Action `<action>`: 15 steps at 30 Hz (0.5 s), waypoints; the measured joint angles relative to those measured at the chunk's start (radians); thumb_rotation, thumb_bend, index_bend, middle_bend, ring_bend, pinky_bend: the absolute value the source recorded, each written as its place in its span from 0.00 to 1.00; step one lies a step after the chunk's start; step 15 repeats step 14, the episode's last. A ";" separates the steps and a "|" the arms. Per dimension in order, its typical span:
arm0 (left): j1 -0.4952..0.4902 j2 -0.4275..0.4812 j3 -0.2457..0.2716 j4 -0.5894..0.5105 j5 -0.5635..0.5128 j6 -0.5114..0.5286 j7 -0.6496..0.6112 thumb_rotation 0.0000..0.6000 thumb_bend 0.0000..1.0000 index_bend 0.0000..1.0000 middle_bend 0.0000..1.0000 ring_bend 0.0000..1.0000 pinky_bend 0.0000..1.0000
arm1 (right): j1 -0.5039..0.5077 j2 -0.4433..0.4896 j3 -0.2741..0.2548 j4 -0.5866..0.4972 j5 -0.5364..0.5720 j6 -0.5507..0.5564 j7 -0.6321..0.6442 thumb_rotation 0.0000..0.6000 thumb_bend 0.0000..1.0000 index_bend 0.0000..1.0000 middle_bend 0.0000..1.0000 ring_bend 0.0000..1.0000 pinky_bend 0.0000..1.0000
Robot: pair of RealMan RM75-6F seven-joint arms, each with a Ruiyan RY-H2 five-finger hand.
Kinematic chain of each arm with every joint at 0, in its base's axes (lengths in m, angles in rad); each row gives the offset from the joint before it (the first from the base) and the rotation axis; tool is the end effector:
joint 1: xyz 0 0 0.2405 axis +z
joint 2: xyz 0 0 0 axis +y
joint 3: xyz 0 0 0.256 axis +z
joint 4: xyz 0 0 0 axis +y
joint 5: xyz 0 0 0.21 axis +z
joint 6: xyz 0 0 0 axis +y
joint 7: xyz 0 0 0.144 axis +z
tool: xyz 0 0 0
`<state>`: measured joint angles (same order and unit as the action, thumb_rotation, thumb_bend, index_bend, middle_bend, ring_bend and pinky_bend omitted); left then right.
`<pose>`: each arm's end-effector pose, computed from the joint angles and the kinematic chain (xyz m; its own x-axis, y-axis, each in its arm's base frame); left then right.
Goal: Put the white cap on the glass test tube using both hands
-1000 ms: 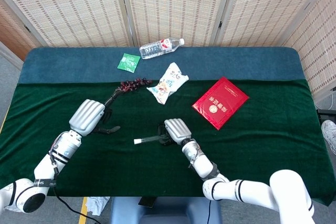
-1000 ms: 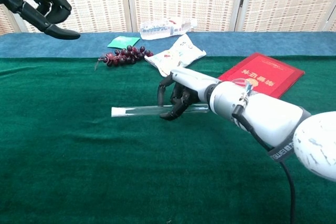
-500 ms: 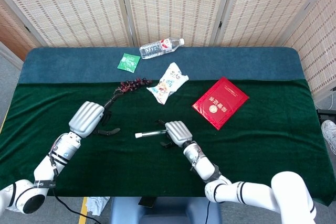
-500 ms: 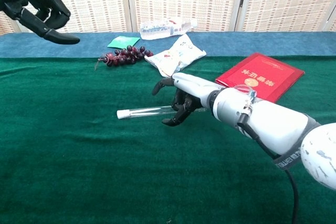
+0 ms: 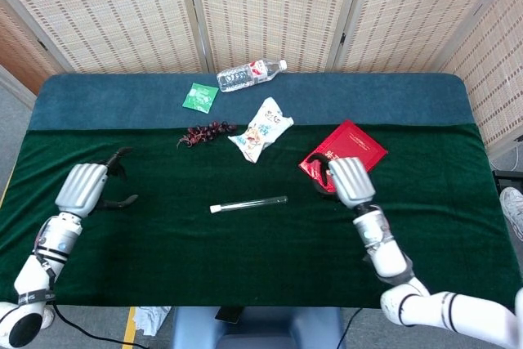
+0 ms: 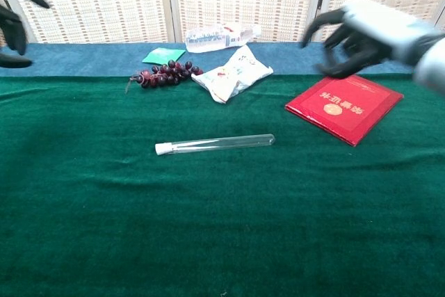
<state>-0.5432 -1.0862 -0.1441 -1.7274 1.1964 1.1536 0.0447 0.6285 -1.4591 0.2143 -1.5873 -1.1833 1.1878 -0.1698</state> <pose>-0.2159 0.3177 0.1393 0.3198 0.1128 0.9407 0.9376 -0.1810 -0.2970 -0.1597 -0.3350 0.0434 0.2083 -0.0972 0.9732 -0.9463 -0.2714 0.1755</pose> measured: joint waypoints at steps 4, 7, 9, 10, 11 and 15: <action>0.064 -0.003 0.014 0.024 -0.030 0.092 0.058 0.89 0.27 0.17 0.39 0.26 0.25 | -0.096 0.155 -0.047 -0.071 -0.055 0.066 0.006 1.00 0.46 0.24 0.13 0.22 0.20; 0.118 -0.008 0.026 0.034 -0.040 0.169 0.091 0.89 0.27 0.17 0.35 0.23 0.21 | -0.166 0.225 -0.079 -0.097 -0.097 0.126 0.052 1.00 0.46 0.19 0.09 0.17 0.15; 0.158 -0.012 0.036 0.036 -0.040 0.222 0.101 0.90 0.27 0.17 0.35 0.23 0.20 | -0.206 0.249 -0.098 -0.105 -0.120 0.163 0.090 1.00 0.46 0.18 0.09 0.15 0.14; 0.176 -0.014 0.041 0.035 -0.039 0.244 0.102 0.90 0.27 0.17 0.35 0.22 0.19 | -0.234 0.265 -0.111 -0.109 -0.133 0.184 0.117 1.00 0.46 0.17 0.09 0.15 0.13; 0.194 -0.016 0.046 0.033 -0.036 0.264 0.102 0.90 0.27 0.17 0.35 0.22 0.19 | -0.253 0.277 -0.120 -0.112 -0.143 0.197 0.137 1.00 0.46 0.17 0.09 0.14 0.12; 0.250 -0.019 0.070 0.015 -0.010 0.324 0.103 0.90 0.27 0.17 0.35 0.22 0.18 | -0.306 0.312 -0.152 -0.117 -0.176 0.222 0.196 1.00 0.46 0.16 0.09 0.14 0.12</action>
